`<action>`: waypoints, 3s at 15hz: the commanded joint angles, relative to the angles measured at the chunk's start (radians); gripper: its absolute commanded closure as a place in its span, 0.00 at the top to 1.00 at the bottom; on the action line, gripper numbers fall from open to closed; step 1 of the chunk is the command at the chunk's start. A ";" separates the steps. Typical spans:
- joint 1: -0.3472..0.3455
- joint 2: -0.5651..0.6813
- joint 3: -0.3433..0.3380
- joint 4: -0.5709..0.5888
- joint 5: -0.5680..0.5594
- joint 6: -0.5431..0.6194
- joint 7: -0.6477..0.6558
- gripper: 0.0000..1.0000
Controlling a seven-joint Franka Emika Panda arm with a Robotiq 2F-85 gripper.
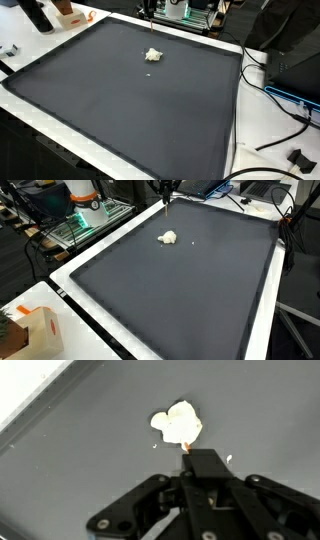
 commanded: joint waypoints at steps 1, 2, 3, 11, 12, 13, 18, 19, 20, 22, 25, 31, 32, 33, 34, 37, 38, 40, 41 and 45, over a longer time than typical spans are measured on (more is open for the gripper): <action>0.004 -0.007 0.005 0.001 -0.007 -0.009 0.000 0.13; 0.008 -0.013 0.010 0.001 -0.007 -0.014 -0.003 0.13; 0.011 -0.018 0.012 0.001 -0.007 -0.017 -0.004 0.13; 0.001 0.006 0.066 -0.020 -0.280 0.043 0.158 0.03; 0.003 0.016 0.077 -0.023 -0.361 0.042 0.210 0.03; 0.005 0.027 0.086 -0.024 -0.444 0.036 0.264 0.03; 0.036 0.118 0.105 -0.011 -0.798 -0.044 0.533 0.03; 0.048 0.139 0.100 -0.006 -0.839 -0.066 0.570 0.03; 0.060 0.157 0.096 0.000 -0.871 -0.086 0.600 0.03; 0.081 0.194 0.090 0.012 -0.910 -0.126 0.640 0.03; 0.107 0.244 0.085 0.032 -0.936 -0.179 0.668 0.03; 0.143 0.323 0.074 0.073 -0.936 -0.253 0.656 0.03; 0.147 0.334 0.072 0.079 -0.938 -0.259 0.656 0.03; 0.151 0.345 0.069 0.085 -0.938 -0.267 0.657 0.03; 0.153 0.356 0.066 0.090 -0.937 -0.270 0.652 0.03; 0.156 0.380 0.057 0.104 -0.936 -0.262 0.644 0.03; 0.155 0.388 0.053 0.108 -0.937 -0.258 0.641 0.03; 0.155 0.399 0.048 0.115 -0.941 -0.252 0.632 0.03; 0.154 0.405 0.045 0.119 -0.940 -0.249 0.626 0.03; 0.153 0.424 0.035 0.133 -0.940 -0.238 0.593 0.03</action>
